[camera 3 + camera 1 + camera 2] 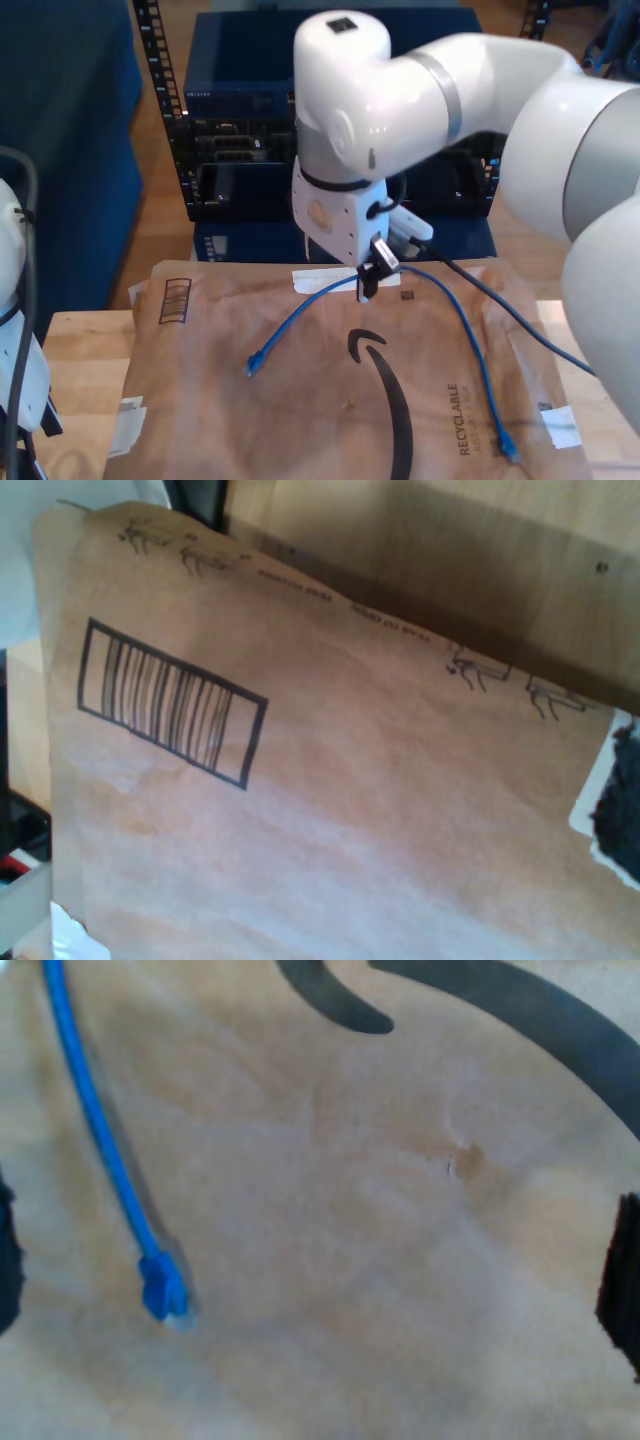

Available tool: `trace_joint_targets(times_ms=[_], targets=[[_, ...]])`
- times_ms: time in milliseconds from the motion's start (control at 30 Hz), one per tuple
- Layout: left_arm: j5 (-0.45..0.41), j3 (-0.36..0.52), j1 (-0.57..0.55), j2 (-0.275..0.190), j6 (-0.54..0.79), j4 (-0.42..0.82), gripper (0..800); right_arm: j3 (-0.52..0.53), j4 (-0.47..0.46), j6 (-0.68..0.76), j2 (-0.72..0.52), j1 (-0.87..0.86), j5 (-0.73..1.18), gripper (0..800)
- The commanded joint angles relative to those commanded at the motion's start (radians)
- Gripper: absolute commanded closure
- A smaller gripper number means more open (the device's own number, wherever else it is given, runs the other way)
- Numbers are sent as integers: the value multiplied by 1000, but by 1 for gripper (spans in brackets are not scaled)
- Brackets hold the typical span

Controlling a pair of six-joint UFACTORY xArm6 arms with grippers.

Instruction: Grab the cable and plug it in

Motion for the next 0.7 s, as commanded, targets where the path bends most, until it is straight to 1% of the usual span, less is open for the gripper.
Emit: trace_joint_targets(times_ms=[67,167,267,433,533,700], targets=[[-2,0,0,0,0,-6,0,-32,2,0,3,2,21,4],[-6,0,0,3,3,-57,0,-54,2,0,12,18,23,4],[-8,0,0,9,3,-68,0,-95,2,-12,41,35,26,4],[-9,0,0,21,3,-66,0,-107,0,-83,87,77,38,4],[-9,0,0,21,5,-66,0,-112,-2,-86,98,80,31,4],[-9,0,0,21,5,-66,0,-132,-2,-91,155,86,32,4]])
